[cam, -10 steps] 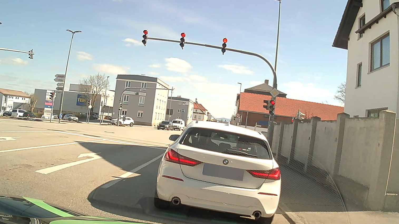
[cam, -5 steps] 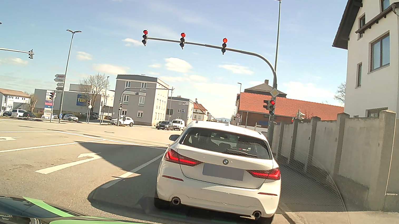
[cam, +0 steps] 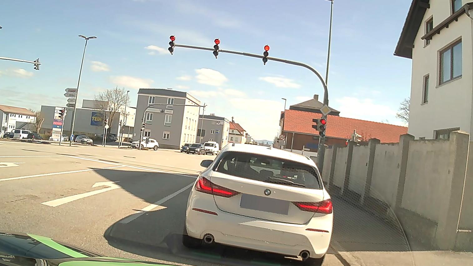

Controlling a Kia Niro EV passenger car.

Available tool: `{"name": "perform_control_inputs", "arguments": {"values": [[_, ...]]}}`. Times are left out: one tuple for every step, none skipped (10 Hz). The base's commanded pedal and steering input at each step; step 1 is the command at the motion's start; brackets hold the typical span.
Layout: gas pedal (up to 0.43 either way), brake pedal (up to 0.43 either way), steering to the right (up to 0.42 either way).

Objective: Follow the waypoints while adhering to traffic rules and regulations

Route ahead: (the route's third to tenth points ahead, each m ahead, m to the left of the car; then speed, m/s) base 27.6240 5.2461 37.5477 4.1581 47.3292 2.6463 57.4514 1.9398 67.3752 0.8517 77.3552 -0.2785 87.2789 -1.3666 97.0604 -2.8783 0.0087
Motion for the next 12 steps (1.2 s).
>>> {"name": "perform_control_inputs", "arguments": {"values": [[0.0,0.317,-0.004],[0.0,0.317,-0.004],[0.0,0.323,-0.004],[0.0,0.317,-0.004],[0.0,0.317,-0.004],[0.0,0.317,-0.004],[0.0,0.323,-0.004],[0.0,0.317,-0.004],[0.0,0.317,-0.004],[0.0,0.323,-0.004],[0.0,0.317,-0.004],[0.0,0.323,-0.003]]}}
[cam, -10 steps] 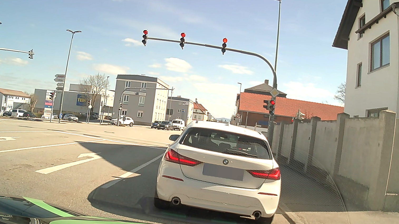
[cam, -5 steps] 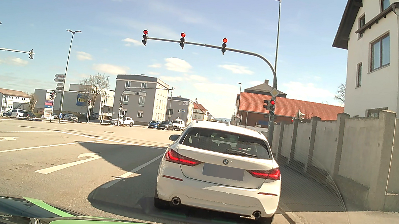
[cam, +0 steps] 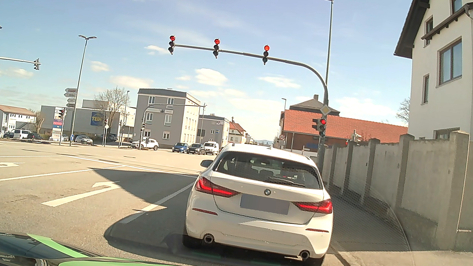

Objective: Follow the waypoints while adhering to traffic rules and regulations

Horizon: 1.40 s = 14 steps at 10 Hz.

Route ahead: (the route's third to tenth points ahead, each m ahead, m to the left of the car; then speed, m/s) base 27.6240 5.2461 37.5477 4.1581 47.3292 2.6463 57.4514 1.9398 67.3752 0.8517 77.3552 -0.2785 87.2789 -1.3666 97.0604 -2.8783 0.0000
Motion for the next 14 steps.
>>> {"name": "perform_control_inputs", "arguments": {"values": [[0.0,0.323,-0.004],[0.0,0.323,-0.004],[0.0,0.323,-0.004],[0.0,0.323,-0.003],[0.0,0.323,-0.004],[0.0,0.323,-0.004],[0.0,0.323,-0.004],[0.0,0.323,-0.004],[0.0,0.323,-0.004],[0.0,0.323,-0.004],[0.0,0.323,-0.004],[0.0,0.323,-0.004],[0.0,0.323,-0.004],[0.0,0.323,-0.003]]}}
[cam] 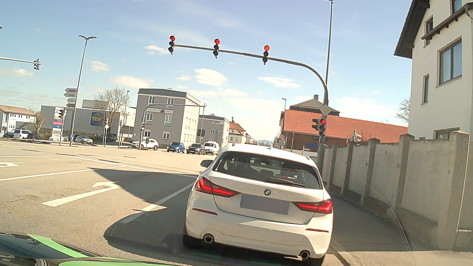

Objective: Follow the waypoints while adhering to traffic rules and regulations

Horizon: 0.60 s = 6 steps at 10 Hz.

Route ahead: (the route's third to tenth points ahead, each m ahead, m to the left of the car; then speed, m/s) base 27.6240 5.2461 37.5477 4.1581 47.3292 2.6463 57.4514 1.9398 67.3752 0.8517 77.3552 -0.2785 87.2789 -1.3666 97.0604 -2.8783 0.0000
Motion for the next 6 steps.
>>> {"name": "perform_control_inputs", "arguments": {"values": [[0.0,0.323,-0.004],[0.0,0.323,-0.004],[0.0,0.323,-0.004],[0.0,0.323,-0.004],[0.0,0.323,-0.004],[0.0,0.323,-0.004]]}}
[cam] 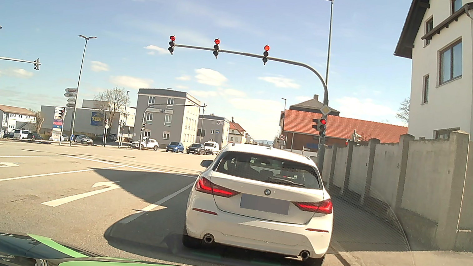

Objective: Follow the waypoints while adhering to traffic rules and regulations

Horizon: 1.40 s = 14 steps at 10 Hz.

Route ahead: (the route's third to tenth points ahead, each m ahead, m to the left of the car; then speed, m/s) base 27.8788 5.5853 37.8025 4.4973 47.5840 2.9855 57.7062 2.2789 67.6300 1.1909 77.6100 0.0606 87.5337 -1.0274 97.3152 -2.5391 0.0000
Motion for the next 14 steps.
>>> {"name": "perform_control_inputs", "arguments": {"values": [[0.0,0.323,-0.004],[0.0,0.323,-0.004],[0.0,0.323,-0.004],[0.0,0.323,-0.003],[0.0,0.323,-0.004],[0.0,0.323,-0.004],[0.0,0.323,-0.004],[0.0,0.323,-0.004],[0.0,0.323,-0.004],[0.0,0.323,-0.003],[0.0,0.323,-0.004],[0.0,0.323,-0.003],[0.0,0.323,-0.003],[0.0,0.323,-0.004]]}}
